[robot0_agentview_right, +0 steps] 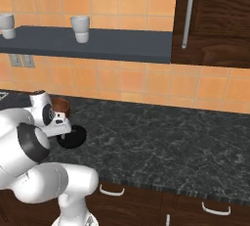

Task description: Pick up the bowls on the counter and stack them on top of one another in the open cabinet. Place the smaller bowl on top of the larger bowl.

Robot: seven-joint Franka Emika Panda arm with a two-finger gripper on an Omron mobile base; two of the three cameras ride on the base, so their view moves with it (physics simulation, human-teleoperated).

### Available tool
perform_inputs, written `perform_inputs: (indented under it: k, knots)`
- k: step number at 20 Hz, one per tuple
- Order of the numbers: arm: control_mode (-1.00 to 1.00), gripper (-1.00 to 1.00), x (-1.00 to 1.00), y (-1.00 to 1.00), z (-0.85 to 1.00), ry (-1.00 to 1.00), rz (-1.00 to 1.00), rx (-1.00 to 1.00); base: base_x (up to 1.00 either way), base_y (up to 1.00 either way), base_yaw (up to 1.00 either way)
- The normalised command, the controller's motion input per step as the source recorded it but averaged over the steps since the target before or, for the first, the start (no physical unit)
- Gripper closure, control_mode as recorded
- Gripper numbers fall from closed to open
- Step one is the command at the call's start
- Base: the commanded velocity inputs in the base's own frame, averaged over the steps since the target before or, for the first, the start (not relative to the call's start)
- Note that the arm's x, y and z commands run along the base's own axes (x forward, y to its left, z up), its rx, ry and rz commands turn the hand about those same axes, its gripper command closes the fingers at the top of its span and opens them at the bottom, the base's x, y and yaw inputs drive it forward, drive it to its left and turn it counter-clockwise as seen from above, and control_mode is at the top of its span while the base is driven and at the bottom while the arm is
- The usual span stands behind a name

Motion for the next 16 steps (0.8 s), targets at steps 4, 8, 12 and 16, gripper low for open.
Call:
perform_inputs:
  k: [4,8,12,16]
  knots:
    - [-1.00,-1.00,0.50,0.00,-0.33,0.00,0.11,0.00,0.00,0.00,0.00]
    - [-1.00,-1.00,0.08,0.00,-0.36,0.00,0.07,0.00,0.00,0.00,0.00]
    - [-1.00,1.00,0.08,0.00,-0.13,0.00,0.04,0.00,0.00,0.00,0.00]
    - [-1.00,1.00,-0.04,0.00,0.01,0.00,0.01,0.00,0.00,0.00,0.00]
